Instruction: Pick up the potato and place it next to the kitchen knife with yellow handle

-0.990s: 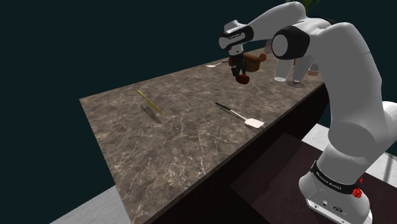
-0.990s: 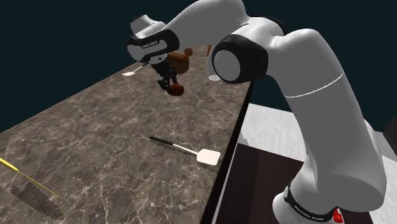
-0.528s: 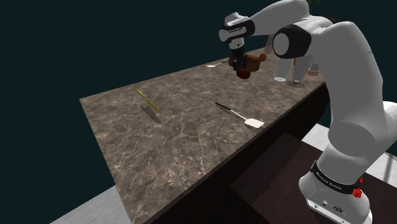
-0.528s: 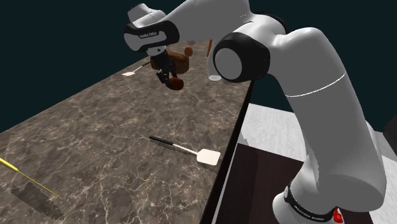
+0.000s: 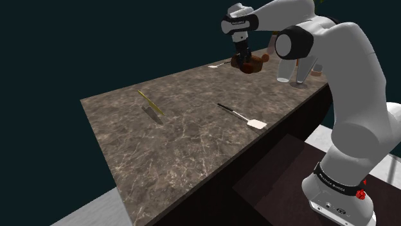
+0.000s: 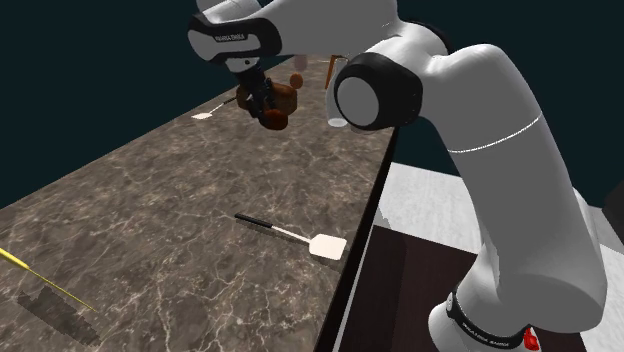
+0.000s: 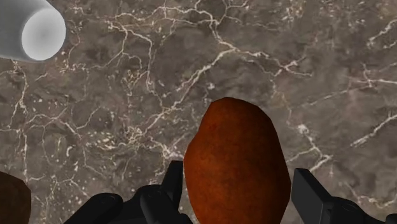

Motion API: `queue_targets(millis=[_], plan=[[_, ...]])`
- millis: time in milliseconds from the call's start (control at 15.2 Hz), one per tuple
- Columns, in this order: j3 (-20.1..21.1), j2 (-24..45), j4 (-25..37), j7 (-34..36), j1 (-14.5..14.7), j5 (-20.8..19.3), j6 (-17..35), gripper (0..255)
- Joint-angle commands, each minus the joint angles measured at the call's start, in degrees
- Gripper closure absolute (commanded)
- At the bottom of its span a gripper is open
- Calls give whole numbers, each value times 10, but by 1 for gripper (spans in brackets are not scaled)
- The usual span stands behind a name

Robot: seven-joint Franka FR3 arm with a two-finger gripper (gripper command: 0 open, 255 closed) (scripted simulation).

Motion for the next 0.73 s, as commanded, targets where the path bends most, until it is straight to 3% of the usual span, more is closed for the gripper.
queue_targets(millis=[0,264,660], plan=[[0,8,30,-5,-2,1,-21,255],[-1,21,78,-12,-6,2,-56,255],[11,-74,-75,60,60,-5,-14,255]])
